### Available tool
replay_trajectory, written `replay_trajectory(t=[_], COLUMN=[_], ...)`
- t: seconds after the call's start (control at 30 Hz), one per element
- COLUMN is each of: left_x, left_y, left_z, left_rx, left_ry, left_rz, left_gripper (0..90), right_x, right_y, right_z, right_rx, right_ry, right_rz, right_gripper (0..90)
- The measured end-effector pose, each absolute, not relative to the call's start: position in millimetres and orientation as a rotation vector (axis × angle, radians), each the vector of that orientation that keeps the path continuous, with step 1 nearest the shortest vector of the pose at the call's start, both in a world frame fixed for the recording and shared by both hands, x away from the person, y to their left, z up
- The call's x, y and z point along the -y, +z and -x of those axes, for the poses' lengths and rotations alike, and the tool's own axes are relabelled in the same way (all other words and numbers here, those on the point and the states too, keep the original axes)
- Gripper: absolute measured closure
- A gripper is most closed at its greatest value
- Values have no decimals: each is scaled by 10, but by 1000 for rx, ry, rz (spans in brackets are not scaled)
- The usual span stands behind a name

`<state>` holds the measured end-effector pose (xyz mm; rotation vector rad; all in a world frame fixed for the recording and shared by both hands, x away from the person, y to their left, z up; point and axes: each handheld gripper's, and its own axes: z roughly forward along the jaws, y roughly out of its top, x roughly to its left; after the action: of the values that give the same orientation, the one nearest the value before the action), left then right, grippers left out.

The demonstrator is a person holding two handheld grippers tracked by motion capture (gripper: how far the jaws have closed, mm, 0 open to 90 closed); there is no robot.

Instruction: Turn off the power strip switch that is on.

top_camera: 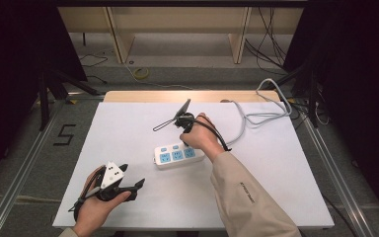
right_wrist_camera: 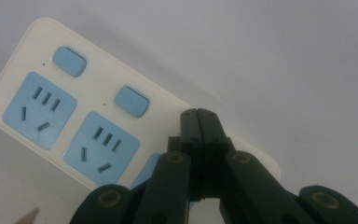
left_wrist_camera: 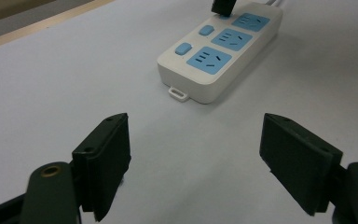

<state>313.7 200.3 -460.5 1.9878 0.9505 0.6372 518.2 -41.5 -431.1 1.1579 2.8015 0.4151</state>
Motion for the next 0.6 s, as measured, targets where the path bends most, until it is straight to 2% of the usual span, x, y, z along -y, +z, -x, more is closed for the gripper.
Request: replay_trajectory(t=[0.6], left_x=[-2007], left_y=[-4607], left_z=[-3136], left_rx=[-952], left_ry=[639], left_rz=[-1988], left_gripper=[244], right_x=[533], right_y=[-4174], right_z=[-5116], right_rx=[-2754], right_ry=[557], right_rz=[-1146], right_gripper=[887])
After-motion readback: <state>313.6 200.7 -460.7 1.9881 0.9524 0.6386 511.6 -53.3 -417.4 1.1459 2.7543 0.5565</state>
